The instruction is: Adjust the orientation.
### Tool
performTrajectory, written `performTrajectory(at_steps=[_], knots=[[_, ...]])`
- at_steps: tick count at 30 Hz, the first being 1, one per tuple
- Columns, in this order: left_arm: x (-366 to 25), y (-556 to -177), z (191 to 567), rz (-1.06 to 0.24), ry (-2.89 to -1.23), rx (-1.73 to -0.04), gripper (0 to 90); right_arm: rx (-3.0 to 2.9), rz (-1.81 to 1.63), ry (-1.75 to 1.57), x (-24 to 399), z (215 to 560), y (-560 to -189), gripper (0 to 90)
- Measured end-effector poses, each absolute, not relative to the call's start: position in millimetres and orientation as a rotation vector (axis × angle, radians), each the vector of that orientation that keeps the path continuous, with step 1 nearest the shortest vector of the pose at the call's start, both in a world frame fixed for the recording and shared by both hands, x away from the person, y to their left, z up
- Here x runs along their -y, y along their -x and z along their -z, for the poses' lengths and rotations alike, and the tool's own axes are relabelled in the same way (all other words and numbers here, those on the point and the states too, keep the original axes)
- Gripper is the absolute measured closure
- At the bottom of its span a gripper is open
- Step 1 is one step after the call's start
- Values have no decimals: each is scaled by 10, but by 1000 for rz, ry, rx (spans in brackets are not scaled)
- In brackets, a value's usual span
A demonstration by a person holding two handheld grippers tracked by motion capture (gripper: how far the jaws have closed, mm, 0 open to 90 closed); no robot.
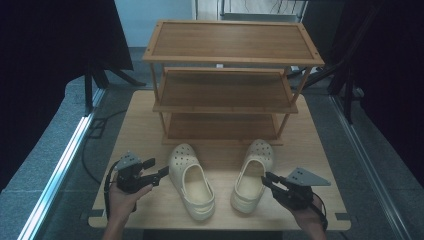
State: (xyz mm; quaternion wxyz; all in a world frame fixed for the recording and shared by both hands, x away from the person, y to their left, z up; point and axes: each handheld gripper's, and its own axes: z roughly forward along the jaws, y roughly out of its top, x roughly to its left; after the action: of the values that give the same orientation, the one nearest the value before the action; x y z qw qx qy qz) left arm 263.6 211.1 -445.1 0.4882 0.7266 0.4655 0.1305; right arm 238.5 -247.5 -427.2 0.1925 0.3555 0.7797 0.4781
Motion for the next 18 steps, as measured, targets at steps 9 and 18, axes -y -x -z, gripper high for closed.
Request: performTrajectory(at_steps=[9, 18], knots=[[-2075, -2657, 4470, -312, -1781, -1137, 328, -2320, -1340, -870, 2117, 4342, -2336, 899], [-2066, -2645, 4460, -305, -1781, -1130, 328, -2417, -1339, -808, 1818, 4449, -2298, 900]])
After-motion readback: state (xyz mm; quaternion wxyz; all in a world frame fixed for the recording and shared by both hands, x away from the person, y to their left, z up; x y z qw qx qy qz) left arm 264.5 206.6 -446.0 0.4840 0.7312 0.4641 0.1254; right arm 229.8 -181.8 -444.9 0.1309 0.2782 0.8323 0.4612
